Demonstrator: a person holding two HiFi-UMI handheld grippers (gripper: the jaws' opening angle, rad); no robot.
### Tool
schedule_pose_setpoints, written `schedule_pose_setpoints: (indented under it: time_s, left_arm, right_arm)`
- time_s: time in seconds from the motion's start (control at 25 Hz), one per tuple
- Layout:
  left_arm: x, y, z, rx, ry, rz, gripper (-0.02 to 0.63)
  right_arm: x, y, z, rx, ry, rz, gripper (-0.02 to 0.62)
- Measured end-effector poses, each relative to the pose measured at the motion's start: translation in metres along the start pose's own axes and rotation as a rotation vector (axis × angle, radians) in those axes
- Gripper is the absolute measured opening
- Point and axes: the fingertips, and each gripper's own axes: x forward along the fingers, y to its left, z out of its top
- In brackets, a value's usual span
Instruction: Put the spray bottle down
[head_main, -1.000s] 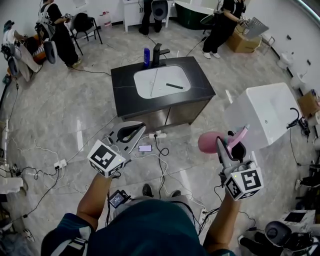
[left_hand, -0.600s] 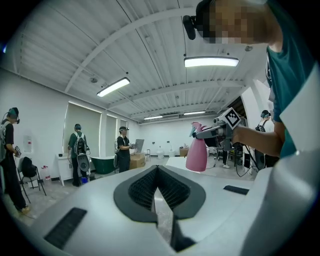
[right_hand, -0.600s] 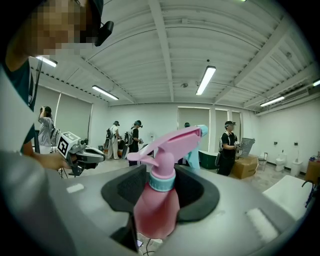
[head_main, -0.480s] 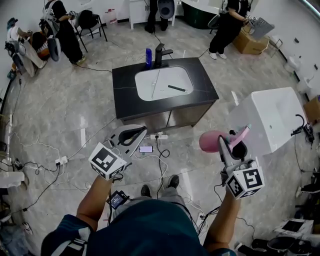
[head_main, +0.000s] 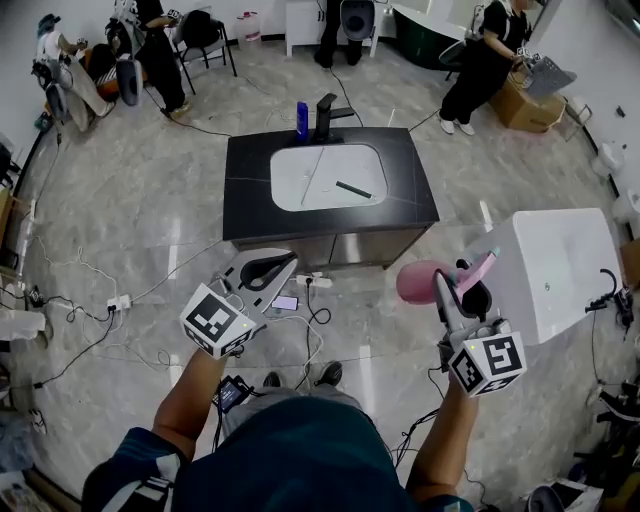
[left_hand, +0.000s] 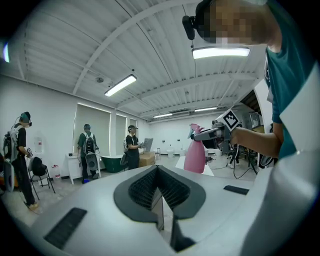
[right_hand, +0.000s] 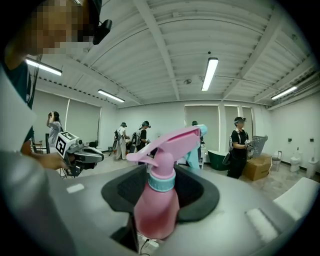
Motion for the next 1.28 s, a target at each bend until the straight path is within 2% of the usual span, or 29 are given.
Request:
schedule_pose_setpoints:
  time_s: [0.4,0.6,0.8,1.04,1.28]
  left_arm:
    - [0.039,-0.012,0.002,-0.002,0.024,0.095,0.005]
    - [0.05,0.006,0.0,-0.005,0.039,0.115,0.003]
    - [0.072,0.034,-0.007,-0.005,0.04,0.07,0.005]
    - [0.103,0.08,0.009,0.015,0.012,-0.009,0.004]
    - [0.126,0.115,0.008,0.025,0.006,-0.068,0.003]
  right_arm:
    - [0.026,-0.06,-0.01,0.008,-0.012,0.099,0.181]
    - [0.044,-0.072,-0.011,0.021,-0.01,0.104,0.181]
    - [0.067,-0.079,-0.007,0.012,-0.007,0.068,0.181]
    - [0.095,-0.086,0.005,0.013,0.001,-0.003,0.179]
    - [0.122,-0.092,0.004,0.025,0.015,-0.061,0.179]
